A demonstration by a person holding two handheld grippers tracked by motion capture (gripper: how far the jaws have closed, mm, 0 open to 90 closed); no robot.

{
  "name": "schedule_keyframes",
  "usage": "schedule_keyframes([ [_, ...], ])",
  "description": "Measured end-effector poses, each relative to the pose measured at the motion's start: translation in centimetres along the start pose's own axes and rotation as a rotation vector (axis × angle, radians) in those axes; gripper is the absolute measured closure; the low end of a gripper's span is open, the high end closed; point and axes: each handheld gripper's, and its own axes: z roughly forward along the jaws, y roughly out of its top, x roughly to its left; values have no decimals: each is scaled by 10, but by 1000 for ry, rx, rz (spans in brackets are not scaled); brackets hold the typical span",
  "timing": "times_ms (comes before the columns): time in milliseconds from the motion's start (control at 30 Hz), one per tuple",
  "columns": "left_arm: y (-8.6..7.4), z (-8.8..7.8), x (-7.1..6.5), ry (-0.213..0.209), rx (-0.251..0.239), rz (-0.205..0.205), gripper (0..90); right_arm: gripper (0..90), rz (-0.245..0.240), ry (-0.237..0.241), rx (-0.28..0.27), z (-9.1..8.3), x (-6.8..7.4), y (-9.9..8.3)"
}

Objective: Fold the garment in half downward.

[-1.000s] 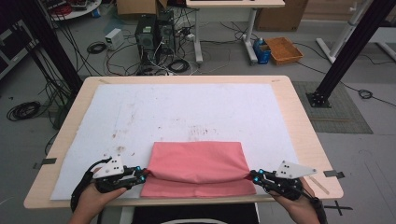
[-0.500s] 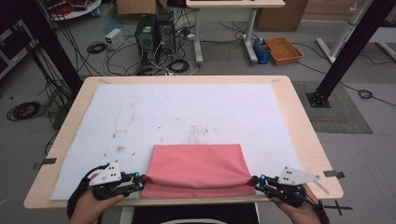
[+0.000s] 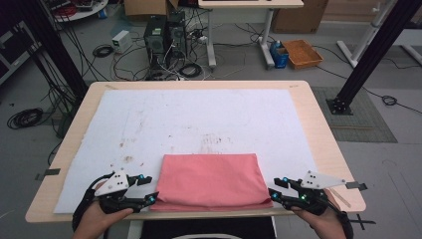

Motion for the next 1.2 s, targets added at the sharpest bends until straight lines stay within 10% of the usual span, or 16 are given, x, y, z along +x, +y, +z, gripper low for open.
schedule_keyframes([
  [733, 32, 80, 72, 107, 146, -140, 342, 487, 17, -85, 100, 87, -59, 55],
  [1200, 31, 86, 70, 144, 187, -124, 622, 812, 44, -78, 192, 108, -73, 45],
])
